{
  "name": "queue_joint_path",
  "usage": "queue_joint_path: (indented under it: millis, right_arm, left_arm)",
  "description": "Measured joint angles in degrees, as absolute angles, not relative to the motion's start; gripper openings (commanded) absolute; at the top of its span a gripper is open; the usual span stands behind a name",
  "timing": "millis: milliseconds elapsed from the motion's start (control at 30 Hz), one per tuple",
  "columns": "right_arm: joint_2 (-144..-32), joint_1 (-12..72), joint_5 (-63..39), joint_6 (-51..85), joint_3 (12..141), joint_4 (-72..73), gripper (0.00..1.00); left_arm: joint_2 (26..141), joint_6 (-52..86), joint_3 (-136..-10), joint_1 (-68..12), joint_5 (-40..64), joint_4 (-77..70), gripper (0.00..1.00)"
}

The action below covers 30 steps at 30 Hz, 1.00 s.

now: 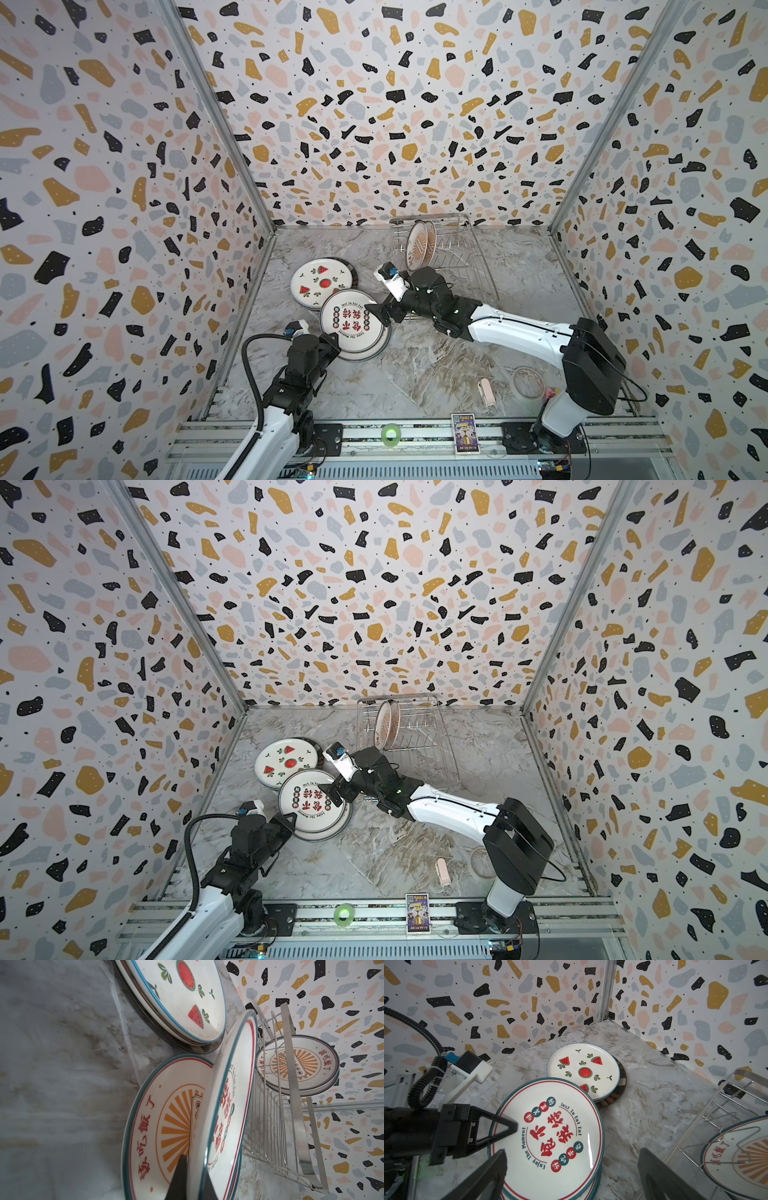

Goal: Unload the plates from the dish rack
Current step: Place the plate among the plates.

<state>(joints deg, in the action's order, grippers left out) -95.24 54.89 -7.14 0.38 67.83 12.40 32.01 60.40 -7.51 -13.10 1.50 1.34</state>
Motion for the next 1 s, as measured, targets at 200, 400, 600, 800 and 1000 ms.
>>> queue_joint_path:
  millis: [200, 400, 600, 800, 1000]
  right_arm:
    - [-97.5, 57.0, -3.9, -2.3, 69.2, 10.3, 0.99]
    - [-100.2, 58.2, 0.3, -3.7, 71.7, 8.7, 1.0]
    - [-100.8, 58.2, 3.1, -4.3, 72.4, 7.4, 1.0]
    - [-100.8, 58.2, 4.5, -4.4, 72.4, 7.2, 1.0]
    - [-100.8, 58.3, 4.9, -4.6, 72.4, 7.2, 1.0]
  left_arm:
    - [34.5, 61.7, -7.1, -13.1, 1.7, 0.3, 0.0]
    - [35.1, 62.8, -6.4, -13.1, 2.4, -1.0, 0.14]
    - [34.8, 62.7, -6.3, -12.9, 2.3, -1.5, 0.21]
    - [34.3, 61.4, -6.4, -12.9, 1.2, -0.9, 0.34]
    - [31.6, 58.2, -7.2, -12.9, -1.6, 2.1, 0.39]
